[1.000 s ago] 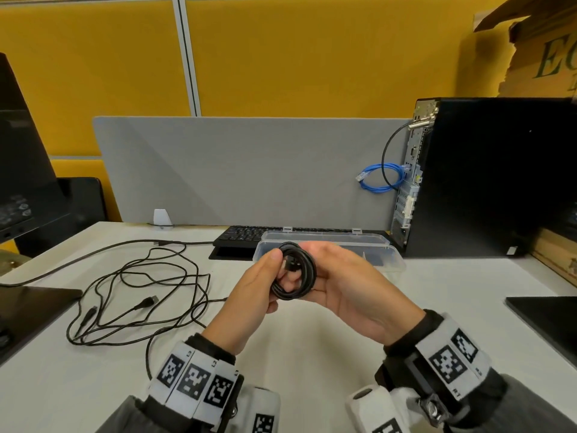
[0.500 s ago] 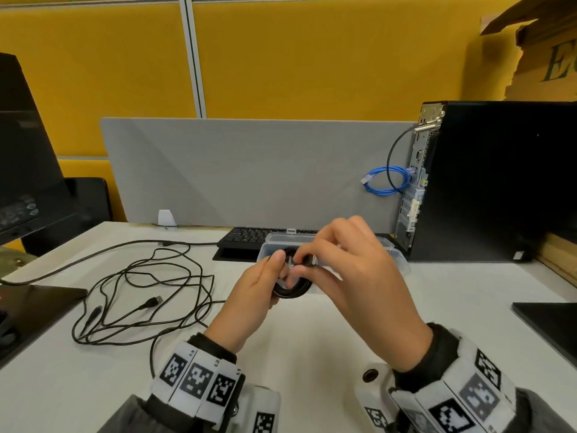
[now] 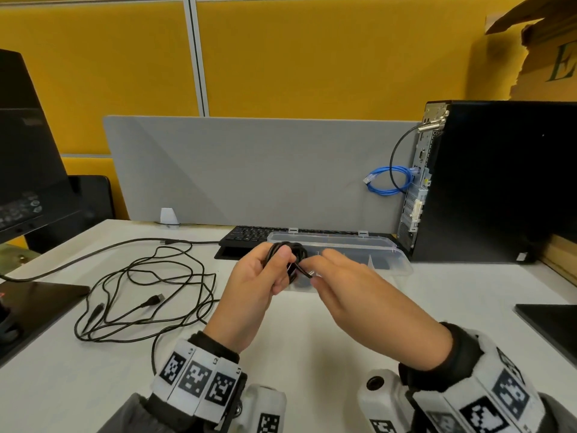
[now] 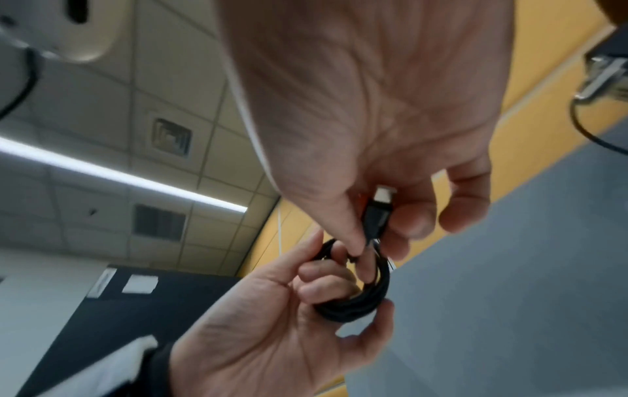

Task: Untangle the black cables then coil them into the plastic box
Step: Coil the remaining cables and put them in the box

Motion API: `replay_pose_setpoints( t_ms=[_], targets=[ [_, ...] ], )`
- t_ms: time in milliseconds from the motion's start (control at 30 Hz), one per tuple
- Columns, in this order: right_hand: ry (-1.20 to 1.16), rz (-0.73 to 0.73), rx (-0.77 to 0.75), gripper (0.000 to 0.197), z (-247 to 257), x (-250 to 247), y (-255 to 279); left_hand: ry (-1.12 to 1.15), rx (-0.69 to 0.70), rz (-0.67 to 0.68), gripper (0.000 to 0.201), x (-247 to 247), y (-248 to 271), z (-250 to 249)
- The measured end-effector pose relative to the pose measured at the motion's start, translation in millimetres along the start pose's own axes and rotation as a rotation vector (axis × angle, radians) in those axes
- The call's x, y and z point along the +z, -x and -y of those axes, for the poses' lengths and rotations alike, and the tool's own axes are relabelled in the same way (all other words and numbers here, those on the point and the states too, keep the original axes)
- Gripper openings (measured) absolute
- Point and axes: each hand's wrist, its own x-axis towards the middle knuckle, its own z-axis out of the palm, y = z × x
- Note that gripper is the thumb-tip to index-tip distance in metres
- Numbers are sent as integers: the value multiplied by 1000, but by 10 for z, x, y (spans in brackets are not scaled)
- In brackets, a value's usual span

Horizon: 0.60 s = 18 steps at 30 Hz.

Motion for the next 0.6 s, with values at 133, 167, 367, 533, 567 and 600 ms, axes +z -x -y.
replay_pose_setpoints(
  t_ms=[133, 167, 367, 533, 567, 600],
  targets=[
    [-283, 57, 79, 18, -27, -12, -18, -168, 50, -17, 32, -35, -23, 87],
    [-309, 51, 81, 16, -26, -16, -15, -204, 48, -48, 33, -61, -39, 114],
    [228, -431, -35, 31, -90, -92, -39, -393, 28, 19, 22, -83, -34, 80],
    [192, -619, -61, 30, -346, -50, -83, 47, -106, 177, 28, -29, 10, -27],
    [89, -617, -80, 28, -356, -10, -107, 53, -98, 184, 29, -9, 26, -17],
    [-46, -596, -82, 24, -360, 40, -128, 45, -92, 175, 31, 13, 33, 6]
  ],
)
